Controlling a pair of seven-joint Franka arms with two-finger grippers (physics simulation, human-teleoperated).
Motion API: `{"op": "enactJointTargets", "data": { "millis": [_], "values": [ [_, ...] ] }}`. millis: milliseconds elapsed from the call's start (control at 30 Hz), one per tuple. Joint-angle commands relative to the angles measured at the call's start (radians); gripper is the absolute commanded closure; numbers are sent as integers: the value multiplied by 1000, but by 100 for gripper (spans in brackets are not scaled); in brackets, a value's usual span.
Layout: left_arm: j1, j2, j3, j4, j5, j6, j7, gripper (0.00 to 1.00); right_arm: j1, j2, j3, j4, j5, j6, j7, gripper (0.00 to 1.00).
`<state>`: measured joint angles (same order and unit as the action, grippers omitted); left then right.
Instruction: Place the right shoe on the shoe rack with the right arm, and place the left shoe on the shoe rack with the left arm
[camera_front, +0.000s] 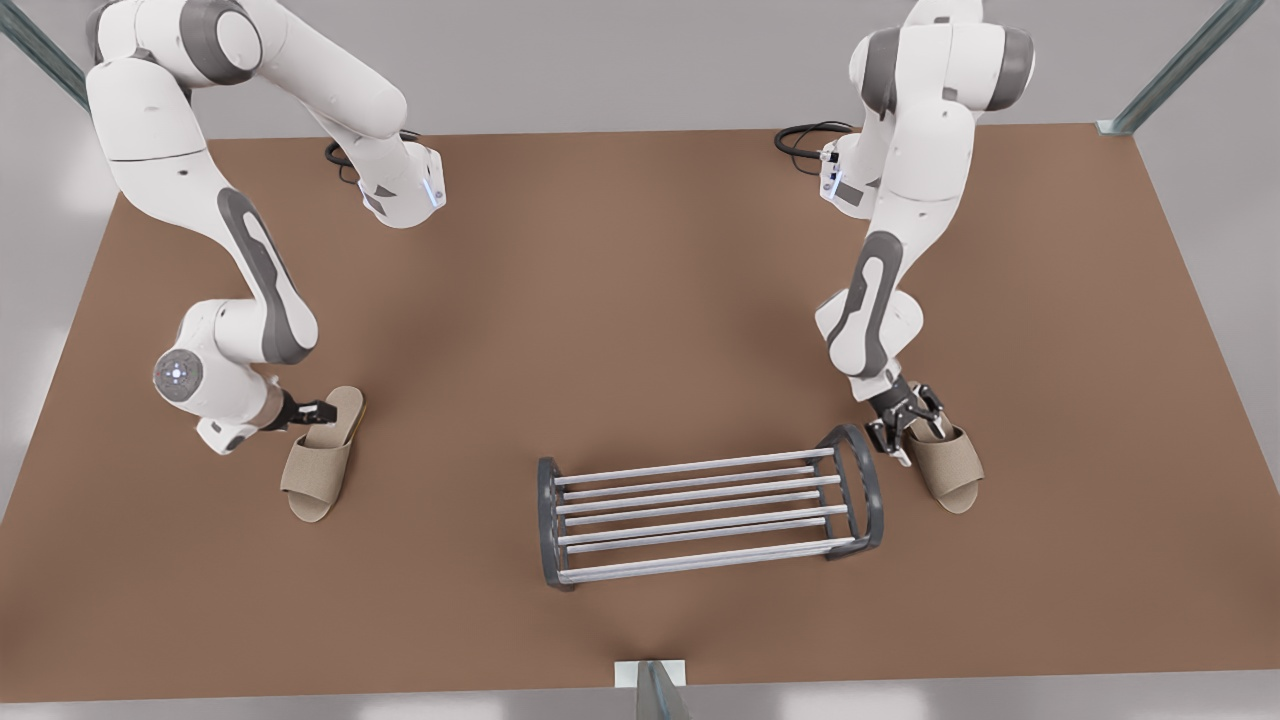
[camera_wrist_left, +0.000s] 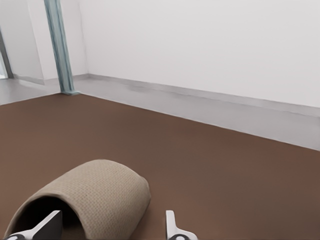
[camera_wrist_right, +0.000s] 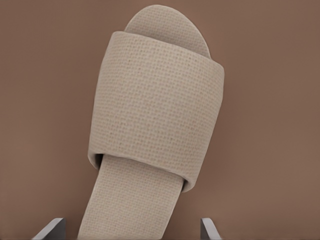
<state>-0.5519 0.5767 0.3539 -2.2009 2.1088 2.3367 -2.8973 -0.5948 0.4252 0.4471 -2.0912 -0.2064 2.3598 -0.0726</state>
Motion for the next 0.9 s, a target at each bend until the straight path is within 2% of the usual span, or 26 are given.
{"op": "enactJointTargets", "data": {
  "millis": [0, 167, 367, 633, 733, 767, 800, 867],
  "values": [
    [13, 9, 0, 12, 33, 12, -323, 0, 3, 12, 1, 5, 1, -31, 53, 0],
    [35, 63, 0, 81, 66, 13, -319, 0, -10, 53, -2, 37, -2, -25, 94, 0],
    [46, 97, 0, 99, 92, 15, -319, 0, -5, 142, -2, 97, -1, 55, 134, 0],
    [73, 134, 0, 150, 112, 32, -319, 0, 3, 191, -2, 186, -5, 55, 122, 0],
    [73, 132, 0, 150, 111, 32, -323, 29, 1, 205, -2, 192, -8, 56, 122, 0],
    [73, 130, 0, 150, 111, 41, -323, 47, 1, 207, -2, 192, -8, 67, 122, 0],
    [72, 130, 0, 150, 111, 49, -321, 57, 0, 211, -4, 192, -8, 68, 122, 0],
    [70, 129, 2, 150, 125, 49, -321, 71, 0, 214, -4, 192, -8, 70, 122, 0]
  ]
}}
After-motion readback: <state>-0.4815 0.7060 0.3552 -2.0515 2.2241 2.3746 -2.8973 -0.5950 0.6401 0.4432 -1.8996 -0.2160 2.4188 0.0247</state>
